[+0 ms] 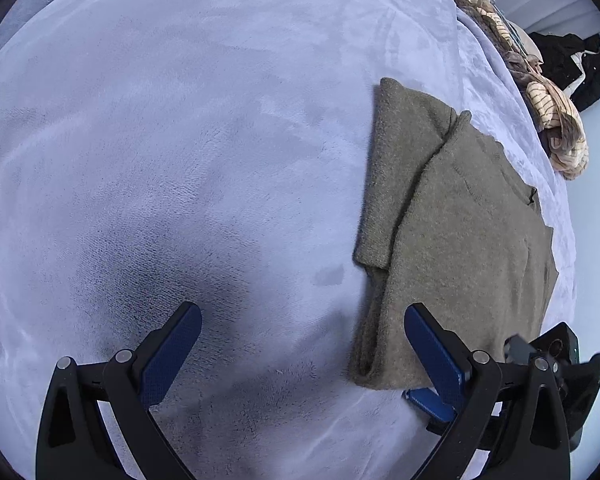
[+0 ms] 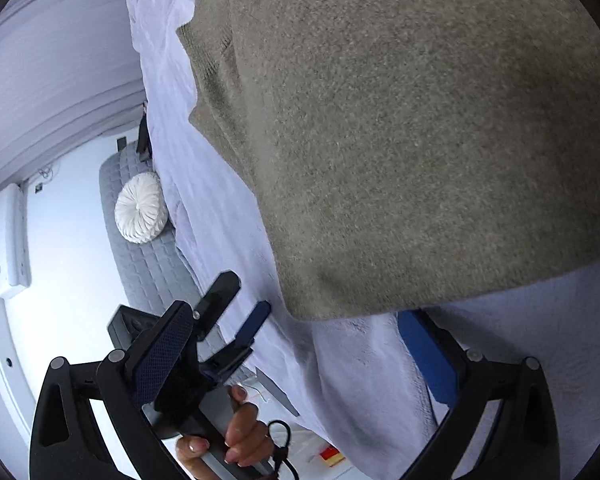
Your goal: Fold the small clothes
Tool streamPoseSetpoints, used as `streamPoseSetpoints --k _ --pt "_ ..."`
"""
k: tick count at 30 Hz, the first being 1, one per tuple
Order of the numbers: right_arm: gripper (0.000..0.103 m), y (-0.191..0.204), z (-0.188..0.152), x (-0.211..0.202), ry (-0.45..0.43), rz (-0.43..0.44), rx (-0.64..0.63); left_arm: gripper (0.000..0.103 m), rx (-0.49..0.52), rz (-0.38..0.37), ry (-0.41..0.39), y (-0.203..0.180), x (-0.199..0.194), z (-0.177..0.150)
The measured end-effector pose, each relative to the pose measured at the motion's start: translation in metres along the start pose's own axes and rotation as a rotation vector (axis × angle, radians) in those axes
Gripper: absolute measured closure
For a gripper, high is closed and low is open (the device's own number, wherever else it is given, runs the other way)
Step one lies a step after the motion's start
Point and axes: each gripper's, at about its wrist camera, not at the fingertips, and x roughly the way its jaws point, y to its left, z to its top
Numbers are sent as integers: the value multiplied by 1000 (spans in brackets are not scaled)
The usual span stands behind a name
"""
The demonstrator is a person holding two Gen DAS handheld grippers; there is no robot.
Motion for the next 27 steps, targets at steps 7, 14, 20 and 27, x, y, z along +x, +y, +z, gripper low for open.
streamPoseSetpoints --k 7,14,20,27 --pt "27 -12 10 -2 -59 129 160 1 -16 -103 20 2 8 1" --pt "26 -26 11 0 -74 57 190 1 -52 -218 43 -4 16 4" --pt "23 -15 16 7 -82 112 169 1 -41 -251 63 -14 23 7" --pt "25 -9 17 2 -61 124 130 1 -76 -313 75 -14 28 13"
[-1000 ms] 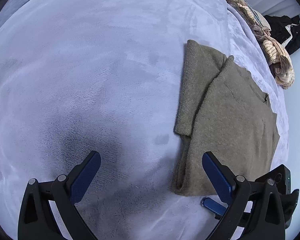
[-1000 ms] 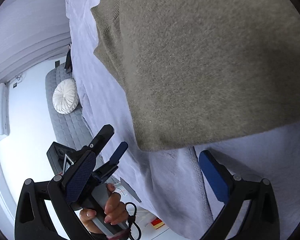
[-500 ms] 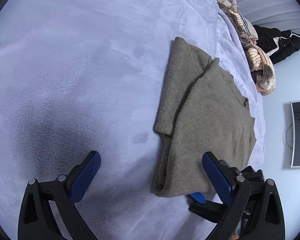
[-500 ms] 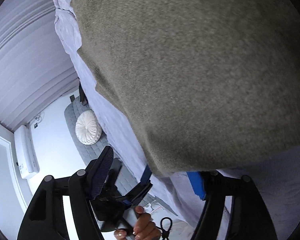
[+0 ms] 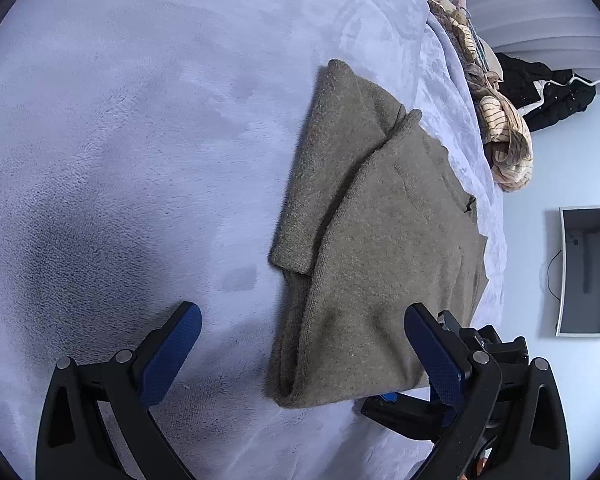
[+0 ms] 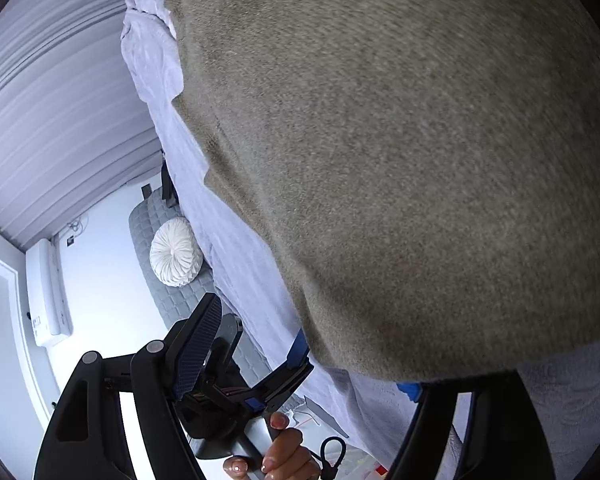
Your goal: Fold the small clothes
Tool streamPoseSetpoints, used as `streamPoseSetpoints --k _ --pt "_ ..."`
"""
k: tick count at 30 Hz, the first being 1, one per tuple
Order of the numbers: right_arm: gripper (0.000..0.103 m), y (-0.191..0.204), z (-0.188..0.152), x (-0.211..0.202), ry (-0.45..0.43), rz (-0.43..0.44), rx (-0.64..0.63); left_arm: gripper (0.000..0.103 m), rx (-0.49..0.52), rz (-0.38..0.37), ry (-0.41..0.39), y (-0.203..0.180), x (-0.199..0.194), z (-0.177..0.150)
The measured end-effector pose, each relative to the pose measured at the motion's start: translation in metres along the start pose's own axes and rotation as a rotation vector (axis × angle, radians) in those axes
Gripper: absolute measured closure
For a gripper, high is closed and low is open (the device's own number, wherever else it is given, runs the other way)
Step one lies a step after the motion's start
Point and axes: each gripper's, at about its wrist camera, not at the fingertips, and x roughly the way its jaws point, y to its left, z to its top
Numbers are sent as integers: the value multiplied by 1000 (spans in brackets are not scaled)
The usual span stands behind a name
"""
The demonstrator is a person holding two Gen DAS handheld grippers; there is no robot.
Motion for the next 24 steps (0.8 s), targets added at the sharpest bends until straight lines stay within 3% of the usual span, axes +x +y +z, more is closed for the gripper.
streamPoseSetpoints --k 2,3,4,6,10,14,17,20,23,24 --pt "49 4 1 -2 -1 9 -27 1 -2 -31 12 -2 4 4" --pt "78 4 1 -7 1 9 -31 1 -5 -56 24 -3 8 6" --pt "87 5 2 -9 0 28 -31 1 -11 -80 35 -4 11 8" --pt "87 9 4 -12 2 97 -36 1 -33 -127 68 -4 21 13" --pt "87 25 4 -21 10 146 -87 1 -63 -229 112 -12 41 23" --pt "89 40 2 -21 39 111 -166 1 -43 -284 108 -36 53 38" --pt "89 44 2 -19 60 44 -212 1 5 -259 109 -57 61 46" --pt "89 41 3 -21 81 -83 -241 1 71 -160 116 -68 71 46" --pt "83 38 2 -30 111 -184 -266 1 95 -98 131 -66 78 41" --pt "75 35 0 -34 121 -221 -277 1 94 -96 131 -64 78 40"
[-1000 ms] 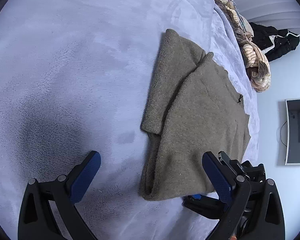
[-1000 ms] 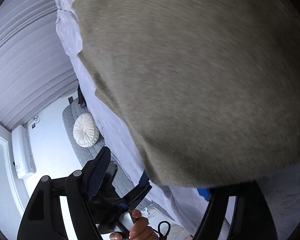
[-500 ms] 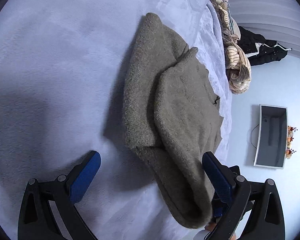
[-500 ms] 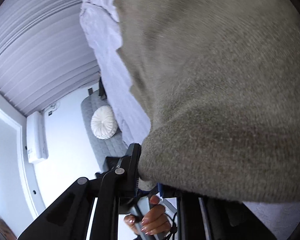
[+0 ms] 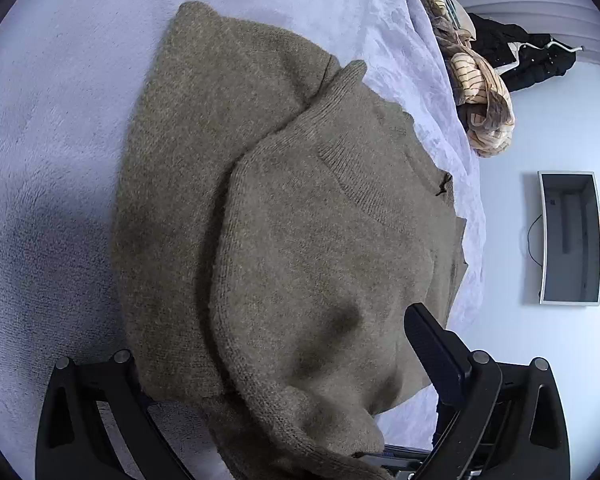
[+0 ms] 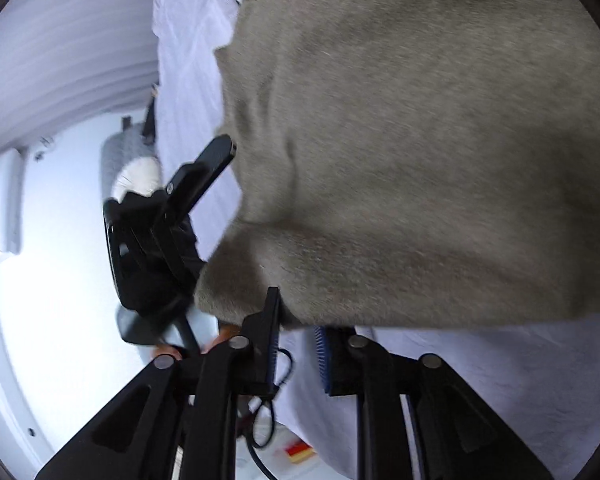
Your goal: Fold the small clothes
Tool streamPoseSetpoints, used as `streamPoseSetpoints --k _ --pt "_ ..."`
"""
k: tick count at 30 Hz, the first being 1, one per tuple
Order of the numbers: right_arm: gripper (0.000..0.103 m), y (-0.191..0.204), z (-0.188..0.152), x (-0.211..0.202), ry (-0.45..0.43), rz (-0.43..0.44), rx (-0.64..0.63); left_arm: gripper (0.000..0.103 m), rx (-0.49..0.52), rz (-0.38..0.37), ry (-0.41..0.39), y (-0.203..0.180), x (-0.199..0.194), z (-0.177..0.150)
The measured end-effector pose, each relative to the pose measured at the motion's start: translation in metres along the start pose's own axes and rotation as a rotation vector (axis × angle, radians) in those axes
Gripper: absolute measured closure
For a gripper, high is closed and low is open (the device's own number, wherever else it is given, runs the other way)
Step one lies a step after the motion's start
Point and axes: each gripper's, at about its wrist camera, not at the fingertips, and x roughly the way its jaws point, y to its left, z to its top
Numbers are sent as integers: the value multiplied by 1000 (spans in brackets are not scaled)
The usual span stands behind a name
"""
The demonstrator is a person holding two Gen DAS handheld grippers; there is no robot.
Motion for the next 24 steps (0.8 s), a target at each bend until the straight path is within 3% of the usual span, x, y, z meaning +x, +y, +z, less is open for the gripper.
streamPoseSetpoints --k 1,3,4,10,14,18,20,24 --pt "60 -3 -3 -4 10 -29 -11 1 0 -1 -1 1 -1 -1" --pt "43 -5 -5 -14 14 -87 -38 1 4 7 -3 3 -4 0" --pt "43 -8 -6 -20 13 -105 -53 1 9 14 -6 4 -6 0" --pt "43 -10 -2 -58 -8 -137 -109 1 87 112 -17 -5 -11 0" --pt "44 -2 3 -77 -67 -200 -162 1 129 177 -18 -10 -11 -2" --pt "71 9 15 -101 -165 -268 -242 1 184 274 -13 -18 -6 -5" --pt "72 18 26 -98 -181 -364 -280 1 211 312 -8 -21 -4 -8" --pt "72 -3 42 -82 -124 -451 -232 1 217 347 -8 -21 -3 -9"
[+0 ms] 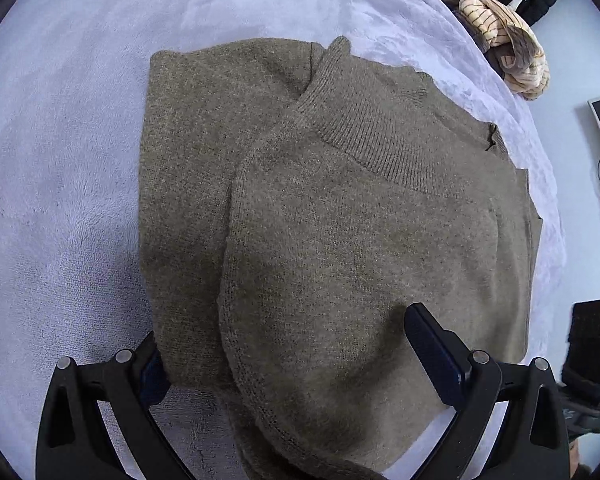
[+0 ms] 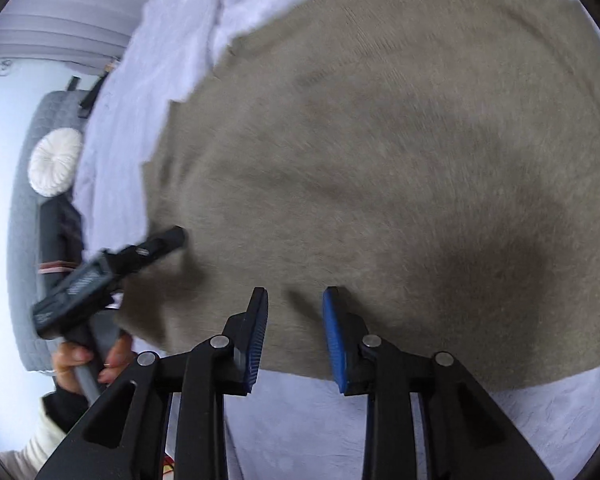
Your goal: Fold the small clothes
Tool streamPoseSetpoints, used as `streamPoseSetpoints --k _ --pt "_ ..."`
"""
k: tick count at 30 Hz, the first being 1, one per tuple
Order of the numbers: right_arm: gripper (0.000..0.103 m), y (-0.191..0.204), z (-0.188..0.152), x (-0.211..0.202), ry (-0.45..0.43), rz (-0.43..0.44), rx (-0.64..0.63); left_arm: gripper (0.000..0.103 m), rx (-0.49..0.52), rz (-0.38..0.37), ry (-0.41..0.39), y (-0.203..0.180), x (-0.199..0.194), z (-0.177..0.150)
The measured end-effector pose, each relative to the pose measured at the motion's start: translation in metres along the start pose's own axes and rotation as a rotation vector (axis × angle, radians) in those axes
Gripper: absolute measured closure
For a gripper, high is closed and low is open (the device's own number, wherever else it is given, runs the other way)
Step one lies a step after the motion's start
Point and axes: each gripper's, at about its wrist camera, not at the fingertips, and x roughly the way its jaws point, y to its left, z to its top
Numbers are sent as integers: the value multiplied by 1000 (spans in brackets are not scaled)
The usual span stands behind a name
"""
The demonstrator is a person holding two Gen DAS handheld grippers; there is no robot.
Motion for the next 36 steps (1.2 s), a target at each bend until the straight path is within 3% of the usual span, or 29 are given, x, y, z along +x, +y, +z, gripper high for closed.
streamPoseSetpoints --k 2,5,11,14,21,23,25,27,31,36 --pt "73 -12 -3 14 42 3 50 2 -17 3 5 2 2 0" --pt "73 -26 -10 13 19 57 87 2 -24 15 9 3 3 1" --pt "73 -39 -11 8 12 84 69 13 -15 76 -15 -9 5 3" --pt "72 -40 -16 5 4 94 69 14 -11 101 -21 -15 5 4" --pt "72 -49 -6 -34 -140 33 30 15 -33 94 -16 -10 11 6" --pt "72 -55 -3 -32 -143 37 35 37 -33 94 -53 -11 6 3" --pt "72 -59 -2 -27 -123 35 29 75 -16 101 -82 -11 -2 0" --pt "72 -58 1 -23 -112 35 22 80 22 142 -99 -20 -11 2" --pt "72 -62 3 -24 -109 62 24 81 89 75 -180 -49 -43 6" --pt "71 -76 -3 -38 -119 136 58 81 225 2 -264 -123 -70 12"
